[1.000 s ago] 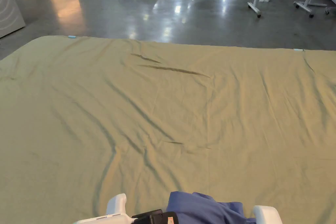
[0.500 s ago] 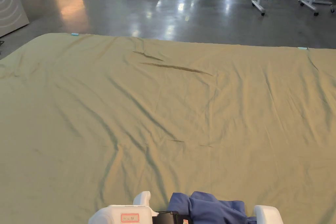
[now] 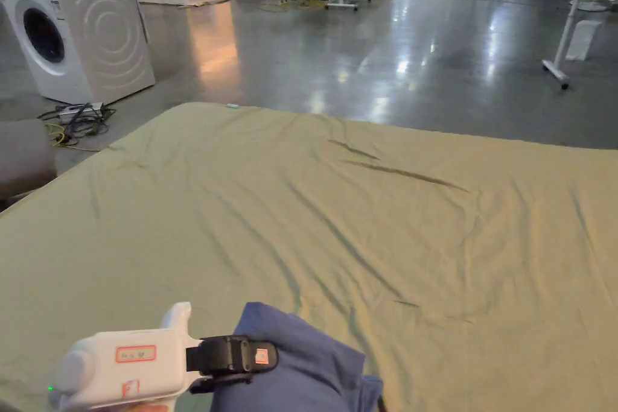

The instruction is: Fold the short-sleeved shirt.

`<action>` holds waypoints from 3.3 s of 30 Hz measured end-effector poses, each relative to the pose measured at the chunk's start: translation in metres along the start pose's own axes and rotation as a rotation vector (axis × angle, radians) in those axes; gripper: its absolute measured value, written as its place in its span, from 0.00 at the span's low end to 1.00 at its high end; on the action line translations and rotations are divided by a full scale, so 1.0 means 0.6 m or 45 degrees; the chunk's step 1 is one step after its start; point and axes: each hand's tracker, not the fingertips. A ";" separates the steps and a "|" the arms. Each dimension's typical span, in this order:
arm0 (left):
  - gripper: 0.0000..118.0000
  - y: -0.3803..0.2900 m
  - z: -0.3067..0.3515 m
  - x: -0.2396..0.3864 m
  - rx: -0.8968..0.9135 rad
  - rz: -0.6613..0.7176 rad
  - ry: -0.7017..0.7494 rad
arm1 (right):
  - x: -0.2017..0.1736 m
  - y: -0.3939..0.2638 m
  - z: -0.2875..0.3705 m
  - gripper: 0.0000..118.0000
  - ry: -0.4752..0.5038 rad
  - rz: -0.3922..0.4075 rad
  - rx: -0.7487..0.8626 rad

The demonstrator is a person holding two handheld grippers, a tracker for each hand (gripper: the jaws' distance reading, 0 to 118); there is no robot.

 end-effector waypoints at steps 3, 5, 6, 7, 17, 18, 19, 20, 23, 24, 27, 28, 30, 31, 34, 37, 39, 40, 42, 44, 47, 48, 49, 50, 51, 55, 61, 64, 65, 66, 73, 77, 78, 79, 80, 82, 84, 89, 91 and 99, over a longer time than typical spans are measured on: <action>0.27 0.072 0.096 -0.063 0.060 0.046 0.190 | -0.028 0.008 -0.010 0.00 -0.007 0.054 -0.018; 0.27 0.101 0.138 -0.088 0.058 0.074 0.296 | -0.039 0.011 -0.020 0.00 0.006 0.068 -0.020; 0.27 0.108 0.148 -0.105 0.062 0.112 0.322 | -0.038 0.014 -0.025 0.00 0.012 0.076 -0.010; 0.27 0.115 0.154 -0.123 0.072 0.158 0.358 | -0.041 0.015 -0.030 0.00 0.012 0.088 0.012; 0.57 0.123 0.155 -0.118 0.026 -0.046 0.840 | -0.037 0.020 -0.032 0.00 -0.026 0.157 -0.022; 0.57 0.124 0.170 -0.087 0.022 -0.164 0.942 | -0.031 0.018 -0.022 0.00 -0.028 0.160 -0.011; 0.57 0.122 0.180 -0.050 0.017 -0.234 0.930 | -0.025 0.018 -0.011 0.00 -0.019 0.152 0.011; 0.57 0.122 0.192 -0.009 0.035 -0.374 0.929 | -0.019 0.020 0.004 0.00 0.010 0.131 0.043; 0.57 0.107 0.229 0.109 0.179 -0.598 0.745 | -0.027 0.027 0.046 0.00 0.006 0.163 0.131; 0.57 0.090 0.237 0.153 0.244 -0.664 0.687 | -0.037 0.029 0.069 0.00 -0.038 0.208 0.190; 0.57 0.029 0.247 0.267 0.448 -0.823 0.485 | -0.058 0.044 0.127 0.00 -0.061 0.340 0.340; 0.57 0.009 0.246 0.294 0.493 -0.859 0.441 | -0.066 0.044 0.150 0.00 -0.049 0.382 0.415; 0.57 -0.041 0.227 0.354 0.602 -0.973 0.427 | -0.088 0.050 0.192 0.00 -0.095 0.494 0.593; 0.57 -0.063 0.220 0.378 0.656 -1.025 0.445 | -0.097 0.051 0.210 0.00 -0.118 0.543 0.656; 0.56 -0.125 0.183 0.425 0.753 -1.222 0.472 | -0.125 0.051 0.251 0.00 -0.164 0.660 0.798; 0.17 -0.167 0.156 0.459 0.671 -1.270 0.285 | -0.148 0.044 0.279 0.00 -0.178 0.688 0.869; 0.06 -0.192 0.145 0.471 0.699 -1.256 0.287 | -0.177 0.035 0.297 0.00 -0.180 0.699 0.918; 0.05 -0.204 0.143 0.475 0.730 -1.280 0.273 | -0.184 0.030 0.303 0.00 -0.183 0.698 0.937; 0.03 -0.233 0.136 0.498 0.787 -1.315 0.341 | -0.189 0.026 0.316 0.00 -0.216 0.701 0.978; 0.02 -0.263 0.136 0.502 0.854 -1.267 0.395 | -0.195 0.023 0.323 0.00 -0.226 0.679 0.988; 0.02 -0.308 0.135 0.514 0.867 -1.302 0.351 | -0.196 0.013 0.335 0.00 -0.188 0.668 1.036; 0.02 -0.316 0.140 0.515 0.915 -1.309 0.384 | -0.200 0.010 0.337 0.00 -0.206 0.679 1.040; 0.02 -0.315 0.145 0.520 0.883 -1.321 0.377 | -0.203 0.010 0.338 0.00 -0.220 0.690 1.042; 0.02 -0.315 0.147 0.523 0.872 -1.332 0.391 | -0.200 0.009 0.339 0.00 -0.231 0.704 1.040; 0.02 -0.314 0.148 0.524 0.865 -1.341 0.402 | -0.199 0.009 0.340 0.00 -0.236 0.713 1.038; 0.02 -0.300 0.160 0.513 0.895 -1.246 0.377 | -0.196 0.008 0.343 0.00 -0.241 0.711 1.035; 0.02 -0.299 0.156 0.510 0.821 -1.306 0.445 | -0.199 0.004 0.347 0.00 -0.260 0.724 1.018; 0.02 -0.299 0.155 0.509 0.812 -1.290 0.447 | -0.203 0.001 0.346 0.00 -0.271 0.723 1.007; 0.02 -0.296 0.156 0.509 0.810 -1.283 0.444 | -0.203 0.002 0.346 0.00 -0.271 0.723 1.003; 0.02 -0.294 0.156 0.509 0.808 -1.271 0.445 | -0.192 0.001 0.342 0.00 -0.271 0.724 1.001; 0.61 -0.287 0.156 0.511 0.807 -1.281 0.439 | -0.178 0.003 0.338 0.57 -0.302 0.731 1.031; 0.78 -0.286 0.157 0.509 0.838 -1.228 0.415 | -0.171 0.003 0.334 0.79 -0.299 0.702 1.036; 0.85 -0.286 0.158 0.508 0.847 -1.232 0.420 | -0.173 0.002 0.333 0.87 -0.300 0.697 1.036; 0.89 -0.286 0.157 0.510 0.859 -1.233 0.433 | -0.173 0.000 0.331 0.92 -0.301 0.693 1.037; 0.89 -0.285 0.156 0.511 0.872 -1.237 0.462 | -0.170 0.002 0.330 0.95 -0.303 0.689 1.036; 0.89 -0.283 0.159 0.508 0.888 -1.237 0.469 | -0.169 0.001 0.328 0.96 -0.303 0.682 1.039; 0.89 -0.282 0.160 0.507 0.898 -1.219 0.466 | -0.168 0.001 0.329 0.97 -0.299 0.672 1.044; 0.89 -0.283 0.158 0.497 0.898 -1.183 0.459 | -0.168 -0.002 0.325 0.99 -0.285 0.705 1.030; 0.89 -0.282 0.156 0.496 0.882 -1.180 0.478 | -0.173 -0.006 0.322 1.00 -0.278 0.730 1.022; 0.89 -0.282 0.155 0.493 0.868 -1.187 0.462 | -0.184 -0.013 0.312 1.00 -0.286 0.764 1.031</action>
